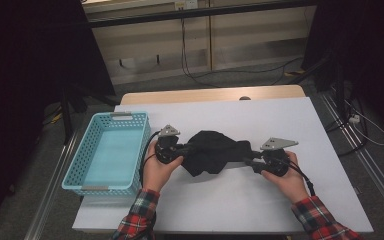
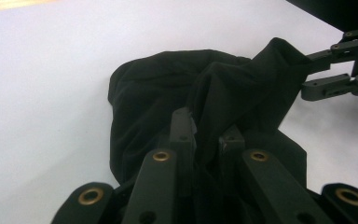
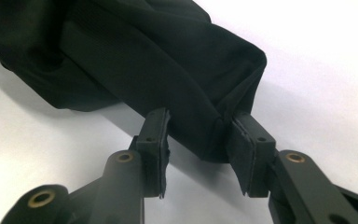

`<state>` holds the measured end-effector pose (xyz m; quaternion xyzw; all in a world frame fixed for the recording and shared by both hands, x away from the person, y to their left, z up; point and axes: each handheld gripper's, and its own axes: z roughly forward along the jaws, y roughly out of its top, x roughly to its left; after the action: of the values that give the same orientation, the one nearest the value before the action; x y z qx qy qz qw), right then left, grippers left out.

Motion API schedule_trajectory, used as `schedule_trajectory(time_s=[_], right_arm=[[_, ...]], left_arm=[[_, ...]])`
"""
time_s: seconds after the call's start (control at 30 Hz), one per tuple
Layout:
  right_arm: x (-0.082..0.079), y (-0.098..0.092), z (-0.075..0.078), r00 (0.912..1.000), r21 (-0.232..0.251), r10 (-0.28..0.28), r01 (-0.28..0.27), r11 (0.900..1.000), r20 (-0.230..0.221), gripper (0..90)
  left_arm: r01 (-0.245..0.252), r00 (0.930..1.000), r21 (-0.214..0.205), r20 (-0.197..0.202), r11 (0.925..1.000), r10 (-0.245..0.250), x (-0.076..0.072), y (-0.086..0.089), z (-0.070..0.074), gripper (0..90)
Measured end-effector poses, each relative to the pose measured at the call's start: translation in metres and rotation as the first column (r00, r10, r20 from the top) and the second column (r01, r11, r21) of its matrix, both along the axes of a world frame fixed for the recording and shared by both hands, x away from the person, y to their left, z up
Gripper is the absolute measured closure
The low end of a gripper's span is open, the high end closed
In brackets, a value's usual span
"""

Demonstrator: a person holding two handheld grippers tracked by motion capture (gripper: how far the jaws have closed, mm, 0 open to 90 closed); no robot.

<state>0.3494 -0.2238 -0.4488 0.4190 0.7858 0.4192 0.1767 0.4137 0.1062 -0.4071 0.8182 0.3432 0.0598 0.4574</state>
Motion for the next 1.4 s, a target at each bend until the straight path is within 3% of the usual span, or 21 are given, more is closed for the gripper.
schedule_trajectory(time_s=[0.1,0.2,0.27,0.4,0.5,0.77,0.8,0.9,1.03,1.2,1.4], right_arm=[[0.003,0.002,-0.001,0.9998,-0.01,-0.01,0.01,0.9999,0.016,65.8],[0.005,0.002,0.001,0.9993,0.001,-0.009,0.009,1.0,0.035,82.4],[0.005,-0.002,0.004,0.999,0.03,-0.017,0.016,0.9994,0.041,87.0],[0.005,-0.018,0.015,0.9962,0.112,-0.065,0.058,0.992,0.058,87.9],[0.003,-0.031,0.02,0.994,0.145,-0.092,0.082,0.986,0.059,88.0],[0.003,-0.057,0.026,0.9835,0.168,-0.172,0.161,0.9726,0.056,88.1],[0.002,-0.062,0.027,0.9809,0.176,-0.187,0.175,0.9687,0.053,88.1],[0.002,-0.065,0.026,0.9799,0.177,-0.193,0.182,0.9672,0.049,88.1],[0.003,-0.065,0.024,0.9803,0.172,-0.193,0.184,0.9678,0.04,88.1],[0.002,-0.063,0.023,0.9817,0.166,-0.187,0.179,0.9697,0.035,88.1],[0.002,-0.066,0.023,0.9786,0.172,-0.203,0.195,0.9658,0.033,88.1]], left_arm=[[0.002,1.0,0.002,0.0,1.0,-0.002,0.001,0.0,0.0,81.2],[-0.001,1.0,0.001,-0.003,1.0,0.001,0.001,0.0,-0.001,81.1],[-0.001,1.0,-0.005,-0.003,1.0,0.001,0.001,0.0,-0.002,81.0],[0.011,0.9999,-0.021,-0.008,0.9997,-0.011,0.0,0.0,-0.003,79.5],[0.005,1.0,-0.027,0.0,0.9996,-0.005,0.0,0.001,-0.004,75.4],[-0.01,0.9999,-0.023,0.011,0.9997,0.01,0.0,0.005,-0.006,62.7],[0.006,1.0,-0.032,-0.005,0.9995,-0.006,-0.002,0.003,-0.008,60.9],[0.018,0.9998,-0.022,0.005,0.9996,-0.018,-0.004,-0.001,-0.01,52.5],[0.04,0.9992,-0.023,0.007,0.9989,-0.04,-0.009,-0.004,-0.009,48.1],[0.065,0.9979,0.001,0.001,0.9979,-0.065,-0.019,-0.004,-0.011,48.0],[0.079,0.9968,0.031,-0.014,0.9964,-0.079,-0.025,0.003,-0.012,59.2]])
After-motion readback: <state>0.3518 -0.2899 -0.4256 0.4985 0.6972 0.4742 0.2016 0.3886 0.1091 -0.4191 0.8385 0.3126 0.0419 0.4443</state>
